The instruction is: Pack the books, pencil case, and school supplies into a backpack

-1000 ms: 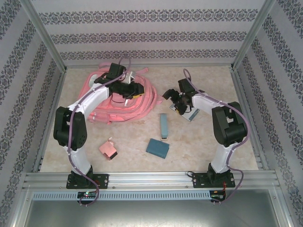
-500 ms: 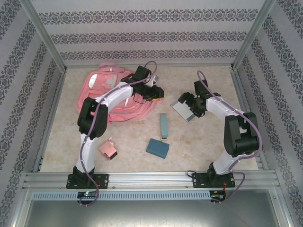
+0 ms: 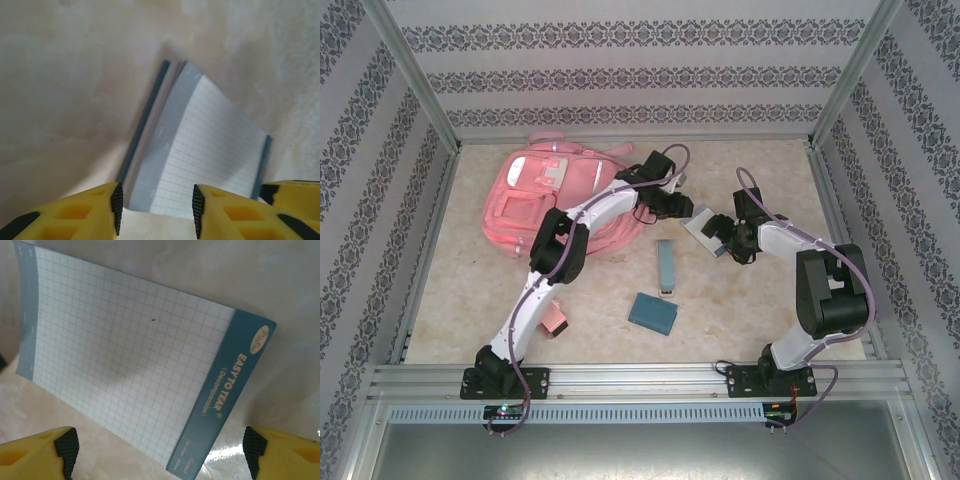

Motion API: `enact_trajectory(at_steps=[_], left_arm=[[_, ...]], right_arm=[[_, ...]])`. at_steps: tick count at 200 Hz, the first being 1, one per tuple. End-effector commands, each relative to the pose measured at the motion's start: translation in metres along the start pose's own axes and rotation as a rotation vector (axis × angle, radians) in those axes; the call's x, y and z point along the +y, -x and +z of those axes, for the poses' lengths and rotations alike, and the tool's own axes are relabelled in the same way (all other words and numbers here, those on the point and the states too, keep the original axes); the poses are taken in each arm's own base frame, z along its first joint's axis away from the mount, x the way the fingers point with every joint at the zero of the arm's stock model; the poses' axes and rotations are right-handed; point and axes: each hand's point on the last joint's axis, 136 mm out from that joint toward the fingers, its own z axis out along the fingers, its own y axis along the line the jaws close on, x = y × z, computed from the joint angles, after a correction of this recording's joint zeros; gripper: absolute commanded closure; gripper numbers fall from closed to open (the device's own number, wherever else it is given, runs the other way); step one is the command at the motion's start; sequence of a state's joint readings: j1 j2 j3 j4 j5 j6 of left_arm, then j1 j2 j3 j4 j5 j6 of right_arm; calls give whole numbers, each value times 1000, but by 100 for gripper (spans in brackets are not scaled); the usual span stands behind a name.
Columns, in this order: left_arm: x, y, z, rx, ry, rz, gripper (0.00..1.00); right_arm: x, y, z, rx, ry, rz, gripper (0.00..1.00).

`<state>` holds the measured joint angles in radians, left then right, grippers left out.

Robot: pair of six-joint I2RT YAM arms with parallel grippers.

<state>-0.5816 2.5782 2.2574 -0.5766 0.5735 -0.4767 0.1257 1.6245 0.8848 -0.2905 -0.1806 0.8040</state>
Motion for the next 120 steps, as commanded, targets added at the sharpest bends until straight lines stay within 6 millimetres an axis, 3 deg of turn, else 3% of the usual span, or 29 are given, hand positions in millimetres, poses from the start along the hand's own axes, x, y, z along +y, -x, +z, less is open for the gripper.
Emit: enact_trajectory(at_steps=[1, 61, 90, 120], left_arm=[[-2, -13, 9, 49, 22, 26, 58], [-2, -29, 15, 97, 29, 25, 71], [-6, -33, 15, 107, 22, 31, 72], [-9, -33, 12, 107, 21, 33, 73]], right_arm=[[-3, 5, 3, -20, 15, -8, 14], [13, 12, 22, 19, 64, -24, 20], [37, 19, 20, 21, 158, -50, 23], [67, 22, 9, 34, 337, -52, 31]])
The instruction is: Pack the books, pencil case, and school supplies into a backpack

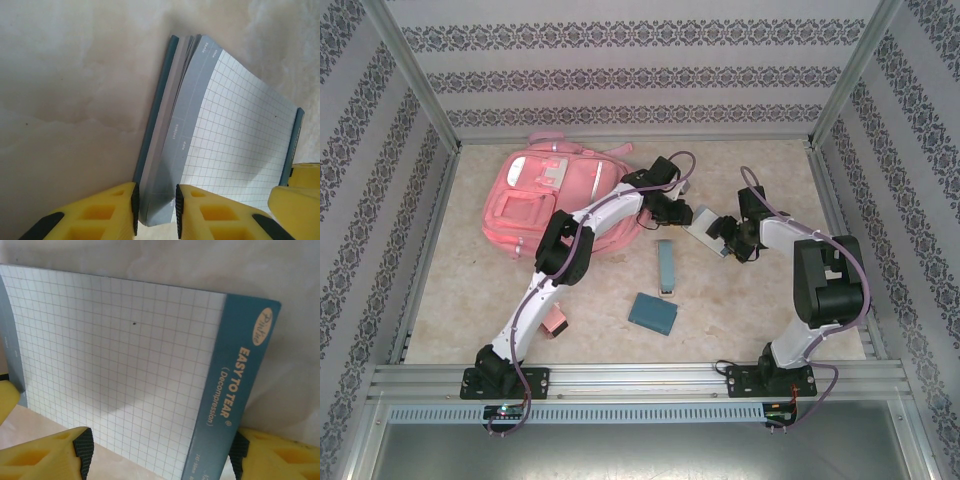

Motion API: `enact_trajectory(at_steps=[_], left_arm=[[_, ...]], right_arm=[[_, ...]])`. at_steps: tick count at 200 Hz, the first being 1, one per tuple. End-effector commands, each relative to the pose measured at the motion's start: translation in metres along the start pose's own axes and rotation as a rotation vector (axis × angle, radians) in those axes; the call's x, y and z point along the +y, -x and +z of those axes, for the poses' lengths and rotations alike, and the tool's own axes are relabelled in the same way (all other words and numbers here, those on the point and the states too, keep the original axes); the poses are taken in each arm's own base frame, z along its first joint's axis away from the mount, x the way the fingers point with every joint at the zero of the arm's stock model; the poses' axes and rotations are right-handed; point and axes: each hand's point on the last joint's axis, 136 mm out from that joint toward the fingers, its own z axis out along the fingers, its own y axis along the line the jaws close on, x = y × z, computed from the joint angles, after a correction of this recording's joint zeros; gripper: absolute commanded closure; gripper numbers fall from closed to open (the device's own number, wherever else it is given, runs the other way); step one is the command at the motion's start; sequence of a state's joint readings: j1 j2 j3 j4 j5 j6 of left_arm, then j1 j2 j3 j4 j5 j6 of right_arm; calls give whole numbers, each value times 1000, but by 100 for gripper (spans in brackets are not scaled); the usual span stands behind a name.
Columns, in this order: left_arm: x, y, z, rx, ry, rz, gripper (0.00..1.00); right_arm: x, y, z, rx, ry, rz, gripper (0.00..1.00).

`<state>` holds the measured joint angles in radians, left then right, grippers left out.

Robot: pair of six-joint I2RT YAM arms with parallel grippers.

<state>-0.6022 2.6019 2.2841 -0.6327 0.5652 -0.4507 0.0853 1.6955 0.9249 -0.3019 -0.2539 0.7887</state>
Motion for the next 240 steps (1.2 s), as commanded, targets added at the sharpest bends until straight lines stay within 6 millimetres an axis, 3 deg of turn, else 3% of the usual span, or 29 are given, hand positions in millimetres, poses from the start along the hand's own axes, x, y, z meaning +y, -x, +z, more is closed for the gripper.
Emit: enact_trajectory(at_steps=[1, 49, 110, 161, 190, 214, 240], left_arm=[[-9, -17, 3, 57, -2, 17, 73], [-12, -16, -1, 55, -9, 16, 73], [-13, -19, -3, 65, -2, 20, 72], [-19, -11, -21, 37, 15, 44, 72], [-30, 5, -54, -21, 24, 48, 69], [-39, 21, -99, -102, 76, 78, 66], [-17, 28, -145, -162, 227, 88, 65]], right_arm=[[71, 16, -2, -23, 325, -92, 31], [83, 16, -27, -58, 472, -85, 42], [85, 18, -34, -67, 556, -58, 53], [66, 22, -28, -88, 455, -36, 90], [64, 21, -38, -106, 445, -50, 97], [67, 20, -48, -114, 460, -60, 100], [73, 16, -58, -110, 494, -65, 100]])
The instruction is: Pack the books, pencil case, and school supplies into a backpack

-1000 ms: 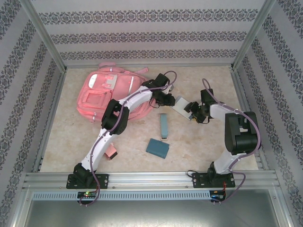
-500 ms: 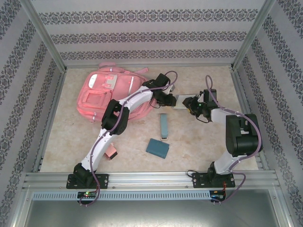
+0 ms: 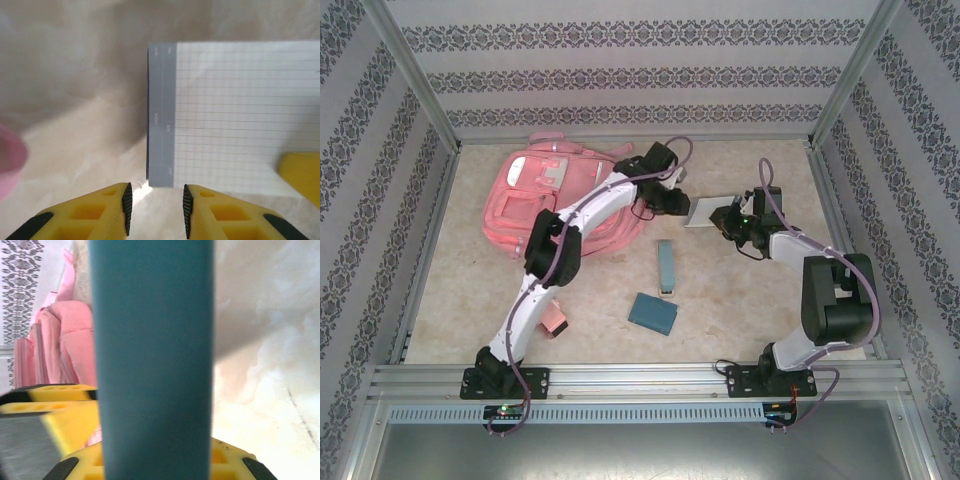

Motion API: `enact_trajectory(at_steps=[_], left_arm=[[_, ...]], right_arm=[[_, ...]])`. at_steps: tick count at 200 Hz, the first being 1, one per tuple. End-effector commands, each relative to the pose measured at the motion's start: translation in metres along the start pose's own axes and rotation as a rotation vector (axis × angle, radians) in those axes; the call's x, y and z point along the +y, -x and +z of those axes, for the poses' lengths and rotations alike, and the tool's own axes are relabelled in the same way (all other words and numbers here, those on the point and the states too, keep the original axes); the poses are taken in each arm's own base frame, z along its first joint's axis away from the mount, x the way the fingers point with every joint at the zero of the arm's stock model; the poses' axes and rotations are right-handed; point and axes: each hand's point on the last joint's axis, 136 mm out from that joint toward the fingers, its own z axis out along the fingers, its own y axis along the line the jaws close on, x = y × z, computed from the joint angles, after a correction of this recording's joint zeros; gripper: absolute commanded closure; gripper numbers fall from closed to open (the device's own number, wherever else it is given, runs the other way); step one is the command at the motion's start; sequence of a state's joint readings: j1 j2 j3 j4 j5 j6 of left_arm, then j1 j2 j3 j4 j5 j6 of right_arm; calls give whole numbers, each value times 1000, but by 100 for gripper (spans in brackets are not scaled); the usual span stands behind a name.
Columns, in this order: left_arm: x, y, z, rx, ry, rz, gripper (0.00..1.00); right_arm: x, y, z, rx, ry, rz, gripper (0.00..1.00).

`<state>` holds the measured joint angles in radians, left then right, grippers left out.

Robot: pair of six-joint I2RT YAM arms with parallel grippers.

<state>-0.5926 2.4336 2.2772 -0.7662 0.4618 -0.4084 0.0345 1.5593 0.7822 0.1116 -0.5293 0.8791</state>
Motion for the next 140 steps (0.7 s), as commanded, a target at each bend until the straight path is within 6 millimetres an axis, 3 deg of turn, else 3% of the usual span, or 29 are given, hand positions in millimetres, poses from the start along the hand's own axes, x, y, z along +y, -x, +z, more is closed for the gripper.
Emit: enact_trajectory(at_steps=[1, 44, 73, 91, 129, 140], left_arm=[[15, 18, -71, -90, 147, 43, 65], [93, 3, -121, -87, 476, 33, 63], [129, -12, -141, -64, 662, 62, 60], [140, -23, -137, -29, 682, 53, 54], [152, -39, -115, 44, 679, 43, 54], [155, -43, -111, 63, 684, 41, 58]], right_arm=[[14, 2, -12, -18, 43, -40, 100], [27, -6, -22, -25, 80, -53, 100], [34, -12, -22, -19, 93, -65, 100], [36, -15, -18, -10, 98, -67, 100], [43, -23, -13, 9, 110, -75, 100], [46, -25, -13, 15, 116, -81, 100]])
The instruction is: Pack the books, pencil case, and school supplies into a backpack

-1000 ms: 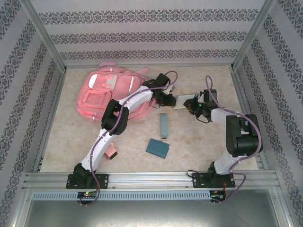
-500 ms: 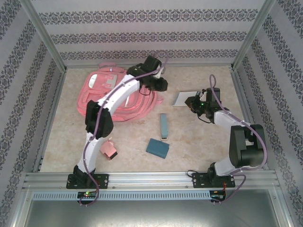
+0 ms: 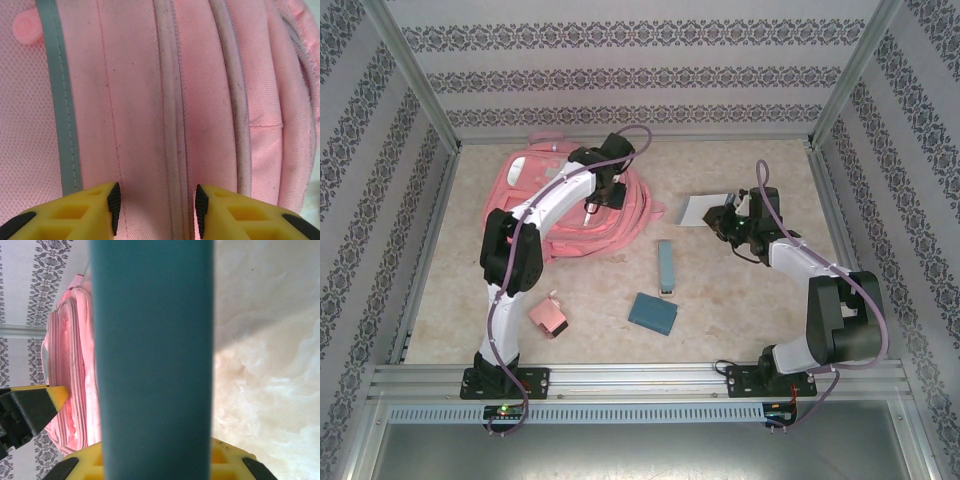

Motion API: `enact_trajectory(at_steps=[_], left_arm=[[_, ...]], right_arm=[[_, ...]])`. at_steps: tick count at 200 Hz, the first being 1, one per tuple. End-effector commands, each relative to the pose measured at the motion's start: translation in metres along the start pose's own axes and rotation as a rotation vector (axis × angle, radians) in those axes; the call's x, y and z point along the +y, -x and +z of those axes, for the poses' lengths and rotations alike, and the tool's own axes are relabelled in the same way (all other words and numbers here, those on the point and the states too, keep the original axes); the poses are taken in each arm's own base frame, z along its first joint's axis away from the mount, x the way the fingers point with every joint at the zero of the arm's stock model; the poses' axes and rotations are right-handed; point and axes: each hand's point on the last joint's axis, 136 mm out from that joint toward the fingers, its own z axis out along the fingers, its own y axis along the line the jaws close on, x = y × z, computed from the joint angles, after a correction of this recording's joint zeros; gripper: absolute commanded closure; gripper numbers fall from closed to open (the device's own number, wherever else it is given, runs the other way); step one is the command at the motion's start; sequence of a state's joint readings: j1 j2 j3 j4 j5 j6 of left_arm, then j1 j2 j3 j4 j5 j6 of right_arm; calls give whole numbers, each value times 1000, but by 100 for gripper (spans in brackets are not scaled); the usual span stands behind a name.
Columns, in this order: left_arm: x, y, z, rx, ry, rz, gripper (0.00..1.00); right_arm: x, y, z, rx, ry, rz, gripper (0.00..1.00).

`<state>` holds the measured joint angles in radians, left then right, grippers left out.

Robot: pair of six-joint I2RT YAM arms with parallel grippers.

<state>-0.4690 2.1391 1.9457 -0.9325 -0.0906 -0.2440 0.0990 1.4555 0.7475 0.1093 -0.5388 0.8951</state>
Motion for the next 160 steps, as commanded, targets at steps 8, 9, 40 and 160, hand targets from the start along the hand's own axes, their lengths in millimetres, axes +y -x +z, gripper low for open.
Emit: enact_trajectory(at_steps=[8, 9, 40, 160], left_arm=[[8, -16, 15, 74, 57, 40, 66], [8, -17, 16, 75, 57, 41, 67], [11, -7, -4, 22, 59, 31, 100], [67, 46, -138, -235, -245, -238, 100]], right_arm=[[20, -2, 0, -5, 58, -31, 100], [20, -2, 0, -4, 58, -31, 100], [33, -8, -1, 1, 84, -37, 100], [130, -51, 37, 94, 277, -137, 100]])
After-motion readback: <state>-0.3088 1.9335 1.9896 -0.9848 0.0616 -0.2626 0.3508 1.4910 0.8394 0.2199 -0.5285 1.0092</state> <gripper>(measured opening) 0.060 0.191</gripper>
